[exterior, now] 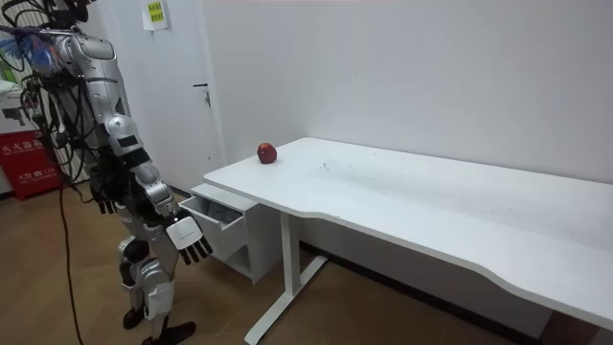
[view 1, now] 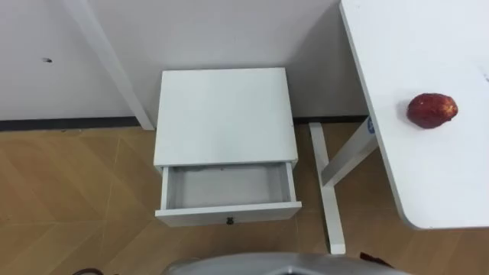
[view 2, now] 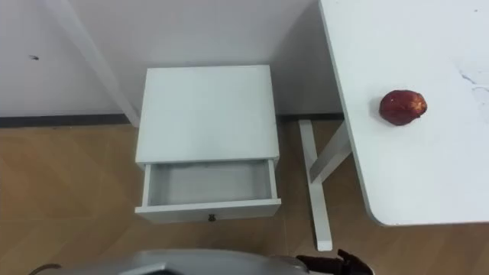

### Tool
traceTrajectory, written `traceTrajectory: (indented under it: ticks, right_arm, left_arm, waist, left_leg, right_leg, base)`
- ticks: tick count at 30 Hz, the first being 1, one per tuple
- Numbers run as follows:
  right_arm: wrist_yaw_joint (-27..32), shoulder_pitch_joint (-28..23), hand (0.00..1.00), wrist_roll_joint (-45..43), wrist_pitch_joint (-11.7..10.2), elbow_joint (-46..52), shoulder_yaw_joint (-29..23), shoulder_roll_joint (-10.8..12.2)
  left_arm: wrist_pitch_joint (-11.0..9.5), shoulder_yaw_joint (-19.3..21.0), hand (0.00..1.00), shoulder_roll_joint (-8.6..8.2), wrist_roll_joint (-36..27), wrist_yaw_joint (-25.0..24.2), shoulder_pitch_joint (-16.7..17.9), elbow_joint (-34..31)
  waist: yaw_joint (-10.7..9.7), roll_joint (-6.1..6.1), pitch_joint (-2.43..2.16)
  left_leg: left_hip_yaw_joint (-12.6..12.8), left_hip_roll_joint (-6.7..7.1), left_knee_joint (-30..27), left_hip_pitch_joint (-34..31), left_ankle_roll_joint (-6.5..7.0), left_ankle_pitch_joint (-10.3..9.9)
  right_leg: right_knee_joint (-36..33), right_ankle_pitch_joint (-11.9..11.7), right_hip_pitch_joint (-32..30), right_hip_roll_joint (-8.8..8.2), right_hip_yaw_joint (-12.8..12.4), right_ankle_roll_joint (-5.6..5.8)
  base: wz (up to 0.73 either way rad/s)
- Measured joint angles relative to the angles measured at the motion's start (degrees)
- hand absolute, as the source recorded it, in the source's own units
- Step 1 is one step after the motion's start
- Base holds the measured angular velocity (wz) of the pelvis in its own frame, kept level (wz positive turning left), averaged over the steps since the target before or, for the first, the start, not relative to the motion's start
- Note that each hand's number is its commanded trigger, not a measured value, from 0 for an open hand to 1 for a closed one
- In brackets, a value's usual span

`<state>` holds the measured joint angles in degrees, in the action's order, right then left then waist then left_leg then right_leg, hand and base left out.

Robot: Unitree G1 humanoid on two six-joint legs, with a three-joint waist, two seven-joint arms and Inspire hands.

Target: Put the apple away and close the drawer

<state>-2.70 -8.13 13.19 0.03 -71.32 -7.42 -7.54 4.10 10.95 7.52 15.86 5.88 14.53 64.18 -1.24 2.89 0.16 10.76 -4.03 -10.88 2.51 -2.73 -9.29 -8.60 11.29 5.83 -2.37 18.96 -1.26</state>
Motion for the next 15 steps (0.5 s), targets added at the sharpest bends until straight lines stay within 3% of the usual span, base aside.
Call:
traceTrajectory:
  ticks: [6, 10, 12, 15]
  right_arm:
    - [0.1, 0.1, 0.0, 1.0, 0.0, -0.3, 1.3, 0.0]
    - [1.1, 0.2, 0.0, 7.6, 0.0, -0.6, 1.5, 0.2]
    - [1.4, 0.2, 0.0, 12.4, 0.1, -1.2, 0.4, 0.2]
    - [2.8, 0.2, 0.0, 23.4, 0.2, -1.9, -5.9, 0.2]
  left_arm:
    - [0.0, 0.0, 0.0, -0.03, 0.0, 0.0, 0.0, 0.2]
    - [-0.7, -0.1, 0.0, -0.05, -1.8, 0.2, 0.0, 1.2]
    - [-0.7, 0.3, 0.0, -0.05, -1.7, 0.2, -0.1, 1.8]
    - [-1.1, 2.7, 0.0, 0.08, -1.8, 0.3, 0.3, 1.9]
  waist:
    - [0.2, -0.03, -0.01]
    - [0.1, -0.26, -0.02]
    - [-0.1, -0.3, 0.0]
    - [-0.6, -0.33, 0.12]
  left_leg:
    - [0.0, -0.01, 0.0, 0.2, 0.0, 0.0]
    - [0.2, -0.02, 0.1, 0.2, 0.0, 0.0]
    - [0.2, 0.02, 0.1, 0.2, 0.0, 0.0]
    - [0.2, 0.02, 0.3, 0.8, 0.0, 0.0]
  right_leg:
    - [0.0, 0.0, 0.0, 0.02, -0.3, 0.0]
    - [0.0, 0.0, 0.0, 0.04, -0.5, 0.0]
    - [0.0, 0.0, 0.2, 0.01, -0.2, 0.0]
    - [-0.1, 0.0, 0.8, 0.07, -0.1, 0.0]
  base:
    - [-0.01]
    - [0.0]
    - [0.03]
    - [0.01]
